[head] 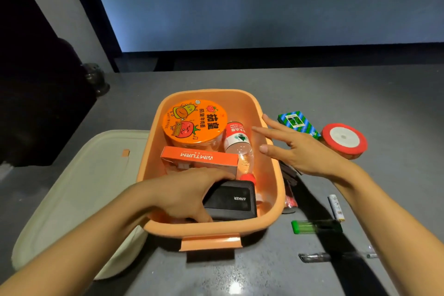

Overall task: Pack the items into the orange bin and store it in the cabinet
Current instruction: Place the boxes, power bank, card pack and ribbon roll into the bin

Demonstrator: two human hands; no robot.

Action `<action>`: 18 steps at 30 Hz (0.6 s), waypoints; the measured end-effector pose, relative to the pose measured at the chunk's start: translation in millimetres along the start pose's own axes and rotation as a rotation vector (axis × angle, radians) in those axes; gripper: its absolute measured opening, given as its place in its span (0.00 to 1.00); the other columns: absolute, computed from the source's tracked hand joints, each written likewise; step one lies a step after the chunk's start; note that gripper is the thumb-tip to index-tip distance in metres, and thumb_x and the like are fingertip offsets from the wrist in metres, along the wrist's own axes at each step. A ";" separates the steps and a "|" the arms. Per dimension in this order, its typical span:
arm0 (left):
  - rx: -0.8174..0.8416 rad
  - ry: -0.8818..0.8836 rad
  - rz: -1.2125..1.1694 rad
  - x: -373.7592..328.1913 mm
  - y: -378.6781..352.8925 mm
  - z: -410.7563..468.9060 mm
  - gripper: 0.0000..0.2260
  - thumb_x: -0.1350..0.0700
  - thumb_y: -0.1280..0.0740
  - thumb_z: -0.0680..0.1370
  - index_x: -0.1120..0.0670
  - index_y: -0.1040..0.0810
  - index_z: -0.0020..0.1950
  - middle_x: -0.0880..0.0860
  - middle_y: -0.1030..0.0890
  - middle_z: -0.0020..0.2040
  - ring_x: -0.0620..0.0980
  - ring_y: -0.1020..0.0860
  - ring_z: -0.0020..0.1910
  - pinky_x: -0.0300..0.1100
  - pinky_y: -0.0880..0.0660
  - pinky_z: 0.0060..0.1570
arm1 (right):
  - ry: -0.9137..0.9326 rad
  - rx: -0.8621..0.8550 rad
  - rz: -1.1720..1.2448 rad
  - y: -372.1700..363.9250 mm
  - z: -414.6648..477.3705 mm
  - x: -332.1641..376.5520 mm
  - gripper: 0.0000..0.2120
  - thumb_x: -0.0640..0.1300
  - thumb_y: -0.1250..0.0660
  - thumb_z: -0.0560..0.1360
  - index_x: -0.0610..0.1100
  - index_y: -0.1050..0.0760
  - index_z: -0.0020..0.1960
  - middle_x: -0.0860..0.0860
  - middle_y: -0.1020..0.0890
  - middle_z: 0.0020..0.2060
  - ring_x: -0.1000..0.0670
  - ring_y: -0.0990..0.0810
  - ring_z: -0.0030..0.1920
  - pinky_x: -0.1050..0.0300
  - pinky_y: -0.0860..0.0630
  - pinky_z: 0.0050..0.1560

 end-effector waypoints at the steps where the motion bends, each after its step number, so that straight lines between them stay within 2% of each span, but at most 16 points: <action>1: 0.006 0.025 -0.016 5.3 -2.7 -1.5 0.37 0.51 0.25 0.67 0.45 0.39 0.71 0.41 0.32 0.68 0.38 0.34 0.64 0.36 0.38 0.66 | 0.003 0.001 0.006 0.1 0.0 -0.1 0.26 0.70 0.44 0.64 0.75 0.43 0.62 0.73 0.52 0.66 0.64 0.48 0.67 0.52 0.39 0.69; 3: 0.033 0.081 -0.099 15.1 -3.8 -6.2 0.32 0.46 0.29 0.71 0.43 0.40 0.70 0.40 0.32 0.68 0.37 0.33 0.64 0.35 0.37 0.65 | 0.003 -0.004 0.016 0.7 0.2 -0.3 0.27 0.70 0.44 0.65 0.73 0.42 0.63 0.73 0.51 0.67 0.65 0.48 0.67 0.54 0.40 0.69; 5: 0.055 0.143 -0.173 20.8 -1.7 -10.6 0.25 0.36 0.39 0.72 0.39 0.38 0.68 0.40 0.30 0.65 0.37 0.31 0.61 0.34 0.34 0.62 | -0.001 -0.014 0.022 1.1 0.6 -0.8 0.28 0.69 0.43 0.65 0.71 0.41 0.65 0.72 0.51 0.67 0.65 0.47 0.67 0.54 0.40 0.68; 7: 0.043 0.182 -0.229 22.4 0.4 -13.0 0.28 0.31 0.47 0.69 0.38 0.38 0.68 0.39 0.30 0.65 0.37 0.31 0.62 0.34 0.35 0.62 | -0.006 -0.026 0.025 1.0 1.0 -1.1 0.30 0.68 0.43 0.65 0.69 0.40 0.67 0.72 0.51 0.67 0.64 0.47 0.66 0.52 0.39 0.68; 10: 0.068 0.169 -0.332 16.5 -7.7 -12.0 0.31 0.32 0.55 0.72 0.41 0.43 0.72 0.40 0.36 0.70 0.39 0.37 0.69 0.42 0.42 0.70 | -0.012 -0.035 0.031 0.0 1.0 -1.4 0.30 0.68 0.43 0.65 0.68 0.41 0.67 0.71 0.51 0.67 0.63 0.48 0.66 0.49 0.38 0.69; 12: 0.117 0.188 -0.336 14.1 -15.3 -12.7 0.32 0.32 0.57 0.72 0.43 0.48 0.73 0.41 0.39 0.72 0.41 0.40 0.70 0.45 0.45 0.72 | -0.018 -0.035 0.046 -0.2 1.2 -1.9 0.30 0.68 0.43 0.65 0.68 0.41 0.67 0.70 0.51 0.68 0.63 0.48 0.67 0.48 0.39 0.70; 14: 0.141 0.224 -0.306 15.7 -17.6 -14.8 0.33 0.30 0.56 0.70 0.41 0.52 0.73 0.43 0.39 0.72 0.42 0.37 0.69 0.45 0.43 0.71 | -0.016 -0.035 0.062 -0.5 1.8 -2.8 0.30 0.69 0.43 0.64 0.69 0.40 0.66 0.70 0.50 0.68 0.63 0.48 0.67 0.48 0.38 0.70; 18: 0.145 0.206 -0.234 12.2 -19.7 -19.0 0.35 0.28 0.54 0.68 0.39 0.56 0.72 0.44 0.41 0.74 0.42 0.38 0.68 0.38 0.42 0.67 | -0.012 -0.036 0.101 -2.0 2.7 -5.3 0.29 0.67 0.42 0.65 0.69 0.40 0.66 0.70 0.50 0.68 0.63 0.48 0.67 0.51 0.36 0.68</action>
Point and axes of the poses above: each hand's wrist, its own z-axis towards the middle knuckle, its own y-axis out of the back of the hand, x = y × z, the point moved 9 cm from there along z, towards the middle knuckle
